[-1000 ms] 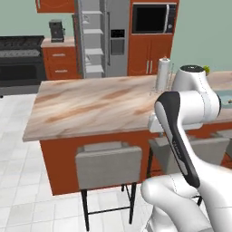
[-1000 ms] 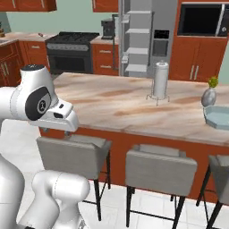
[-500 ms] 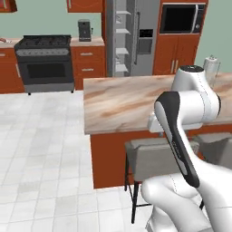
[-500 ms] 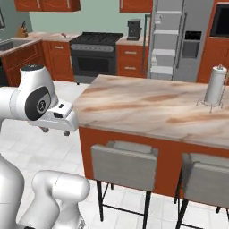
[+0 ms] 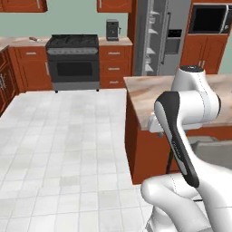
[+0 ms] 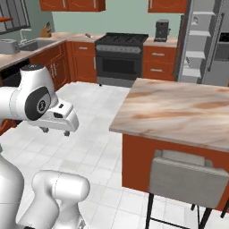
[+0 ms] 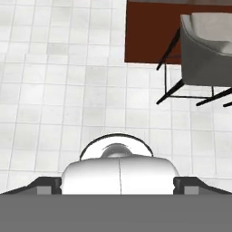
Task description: Place the cold items (corn and squash) from the fridge in one tupperware on the dining counter. Place the warm items (hot dog and kebab skewer) in the stove area in another tupperware.
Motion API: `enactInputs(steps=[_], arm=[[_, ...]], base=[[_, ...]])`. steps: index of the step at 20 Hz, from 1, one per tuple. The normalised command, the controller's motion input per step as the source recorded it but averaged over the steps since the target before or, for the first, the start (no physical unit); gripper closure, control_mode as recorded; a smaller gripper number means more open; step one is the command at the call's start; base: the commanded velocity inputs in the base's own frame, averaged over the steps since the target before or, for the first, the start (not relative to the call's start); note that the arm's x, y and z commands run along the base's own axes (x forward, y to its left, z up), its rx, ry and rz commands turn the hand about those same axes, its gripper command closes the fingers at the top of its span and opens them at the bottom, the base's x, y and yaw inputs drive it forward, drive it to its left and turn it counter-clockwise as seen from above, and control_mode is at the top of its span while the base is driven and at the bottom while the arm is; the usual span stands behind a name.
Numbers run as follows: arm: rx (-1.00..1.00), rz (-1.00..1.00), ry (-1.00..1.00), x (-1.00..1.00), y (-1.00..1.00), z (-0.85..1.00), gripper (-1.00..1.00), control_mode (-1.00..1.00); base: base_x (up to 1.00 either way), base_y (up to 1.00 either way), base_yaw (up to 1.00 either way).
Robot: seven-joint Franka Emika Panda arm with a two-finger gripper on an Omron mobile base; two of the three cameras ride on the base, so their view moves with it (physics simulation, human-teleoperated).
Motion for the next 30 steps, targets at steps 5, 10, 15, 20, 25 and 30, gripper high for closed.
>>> enactInputs(steps=[5, 10, 15, 20, 25, 30], arm=[[0.0, 0.0, 0.0, 0.0, 0.0, 0.0, -1.0, 1.0], [0.0, 0.0, 0.0, 0.0, 0.0, 0.0, -1.0, 1.0], [0.0, 0.0, 0.0, 0.0, 0.0, 0.0, -1.0, 1.0], [0.0, 0.0, 0.0, 0.0, 0.0, 0.0, -1.0, 1.0], [0.0, 0.0, 0.0, 0.0, 0.0, 0.0, -1.0, 1.0], [0.0, 0.0, 0.0, 0.0, 0.0, 0.0, -1.0, 1.0]], base=[[0.24, 1.0, 0.14], [0.78, 0.98, 0.29], [1.0, 1.0, -0.03], [1.0, 0.87, -0.23], [1.0, 0.28, -0.23], [1.0, -0.11, -0.06]])
